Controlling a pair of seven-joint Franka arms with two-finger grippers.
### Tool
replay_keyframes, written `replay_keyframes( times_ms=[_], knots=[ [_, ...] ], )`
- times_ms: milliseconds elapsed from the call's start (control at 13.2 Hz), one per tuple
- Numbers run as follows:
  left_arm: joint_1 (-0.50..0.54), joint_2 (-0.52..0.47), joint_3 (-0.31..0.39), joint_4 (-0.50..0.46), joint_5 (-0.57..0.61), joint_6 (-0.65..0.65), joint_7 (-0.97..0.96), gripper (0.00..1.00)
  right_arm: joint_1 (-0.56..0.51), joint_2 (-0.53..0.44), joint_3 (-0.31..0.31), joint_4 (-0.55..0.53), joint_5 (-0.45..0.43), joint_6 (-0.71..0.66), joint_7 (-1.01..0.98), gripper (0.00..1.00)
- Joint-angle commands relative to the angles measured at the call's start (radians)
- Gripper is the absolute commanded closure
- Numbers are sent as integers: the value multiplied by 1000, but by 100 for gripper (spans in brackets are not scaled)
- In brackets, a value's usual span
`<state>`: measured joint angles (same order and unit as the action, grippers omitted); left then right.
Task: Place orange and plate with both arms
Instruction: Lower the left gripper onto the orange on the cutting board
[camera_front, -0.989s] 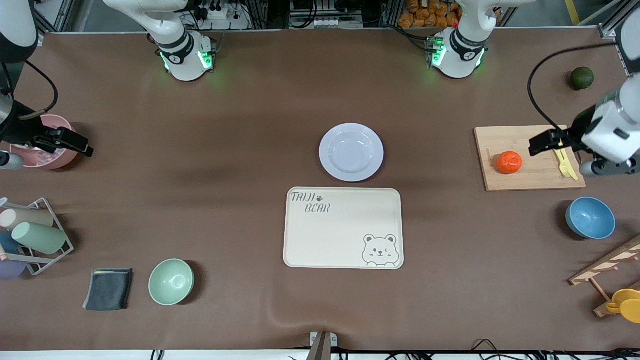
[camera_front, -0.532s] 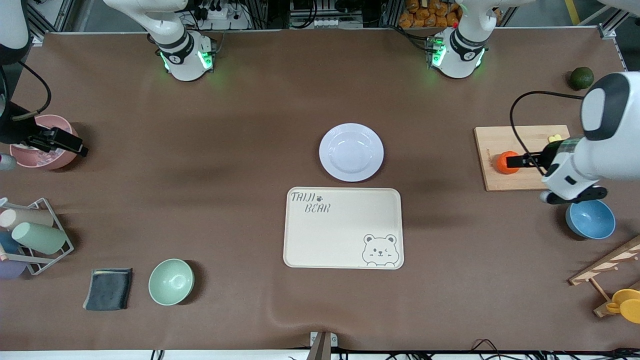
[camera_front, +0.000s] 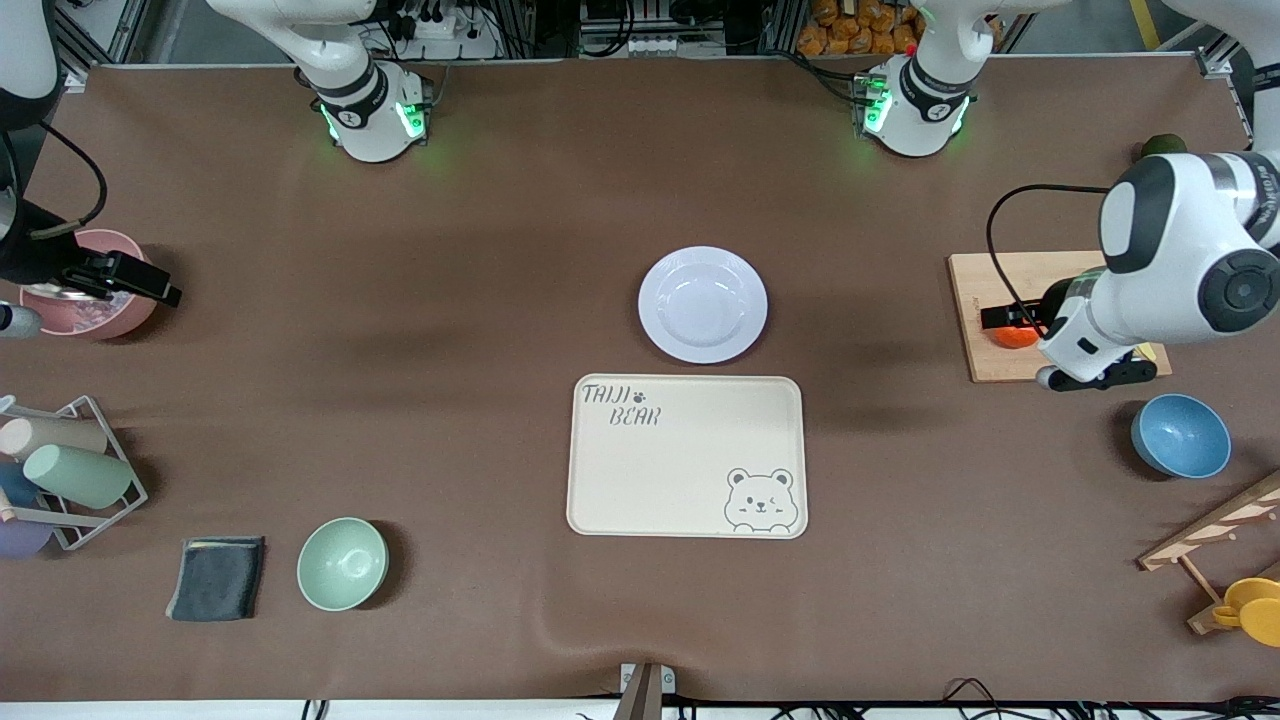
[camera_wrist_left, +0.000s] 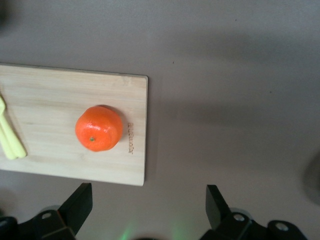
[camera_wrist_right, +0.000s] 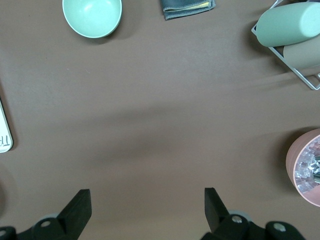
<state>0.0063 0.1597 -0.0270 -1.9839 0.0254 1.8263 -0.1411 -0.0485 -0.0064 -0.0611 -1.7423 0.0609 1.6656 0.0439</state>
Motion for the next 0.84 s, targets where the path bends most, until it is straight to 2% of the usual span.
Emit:
replay_keyframes(
  times_ms=[0, 304, 456, 760],
  knots=[
    [36, -71, -4, -152, 27, 157, -8, 0, -11, 9, 6, 21, 26, -18, -6, 0],
    [76, -98, -2, -330, 30, 388, -5, 0, -11, 14, 6, 21, 31, -18, -7, 0],
    [110, -92, -5, -406, 135, 496, -5, 0, -11, 14, 6, 20, 33, -18, -6, 0],
    [144, -71, -5, -435, 185, 561, -2, 0, -11, 16, 6, 18, 33, -18, -4, 0]
  ],
)
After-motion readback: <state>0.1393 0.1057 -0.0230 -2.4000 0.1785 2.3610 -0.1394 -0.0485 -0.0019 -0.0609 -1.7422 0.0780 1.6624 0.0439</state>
